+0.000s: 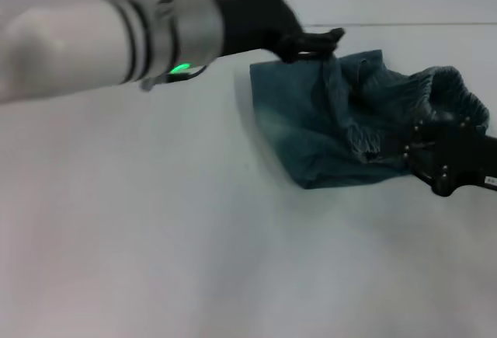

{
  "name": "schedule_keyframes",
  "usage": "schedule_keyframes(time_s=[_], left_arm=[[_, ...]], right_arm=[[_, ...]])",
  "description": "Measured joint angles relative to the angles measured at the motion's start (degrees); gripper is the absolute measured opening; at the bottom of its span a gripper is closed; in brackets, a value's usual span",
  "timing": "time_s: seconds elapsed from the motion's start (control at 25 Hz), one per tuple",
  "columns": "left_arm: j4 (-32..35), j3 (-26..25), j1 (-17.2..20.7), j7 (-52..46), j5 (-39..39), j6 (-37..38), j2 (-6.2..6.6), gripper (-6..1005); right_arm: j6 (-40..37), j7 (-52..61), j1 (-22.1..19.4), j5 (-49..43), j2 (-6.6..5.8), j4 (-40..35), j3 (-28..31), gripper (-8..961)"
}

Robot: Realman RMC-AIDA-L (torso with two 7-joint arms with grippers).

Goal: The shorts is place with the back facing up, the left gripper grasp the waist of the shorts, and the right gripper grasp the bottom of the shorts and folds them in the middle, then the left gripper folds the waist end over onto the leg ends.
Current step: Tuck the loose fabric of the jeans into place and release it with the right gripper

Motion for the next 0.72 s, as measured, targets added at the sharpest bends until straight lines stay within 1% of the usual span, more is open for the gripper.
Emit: schedule_keyframes(time_s=[0.08,0.16,0.2,0.28,0.36,0.48,0.56,0.64,0.72], left_arm=[[-0.1,-2.4,4.7,7.7,-8.4,3.0,-0.02,936],[-2.4,-6.3,7.9,15.7,-16.3,8.1,-0.03,935],[-3.5,-8.0,8.8,18.1,-18.5,10.1,0.0,934],[-8.1,-13.5,10.6,25.4,-24.5,17.6,-0.01,934],[-13.3,-18.9,11.8,31.3,-28.4,24.0,0.04,933],[-20.2,-25.3,13.4,38.1,-31.7,30.1,0.21,933],[-23.2,-28.6,14.4,40.6,-32.3,32.6,0.24,933],[-25.6,-31.8,15.4,42.7,-32.4,34.8,0.29,933],[-27.7,-34.6,16.0,44.5,-32.3,36.9,0.38,933]], right_arm=[[-1.4,6.5,0.2,-3.4,0.06,-6.8,-0.7,12],[-1.9,12.7,0.6,-7.2,0.19,-13.7,-2.7,143],[-1.9,16.4,0.8,-9.1,0.22,-17.9,-4.2,208],[-2.2,23.2,1.0,-12.7,0.27,-25.8,-7.7,307],[-3.0,28.9,1.4,-15.9,0.28,-32.5,-10.8,406],[-4.5,38.4,3.3,-24.3,0.24,-42.5,-16.3,540],[-7.2,44.7,6.8,-32.9,0.27,-46.7,-20.2,623],[-10.5,48.8,10.4,-40.2,0.31,-47.8,-22.6,707],[-13.7,51.9,14.1,-47.1,0.45,-47.8,-25.0,717]])
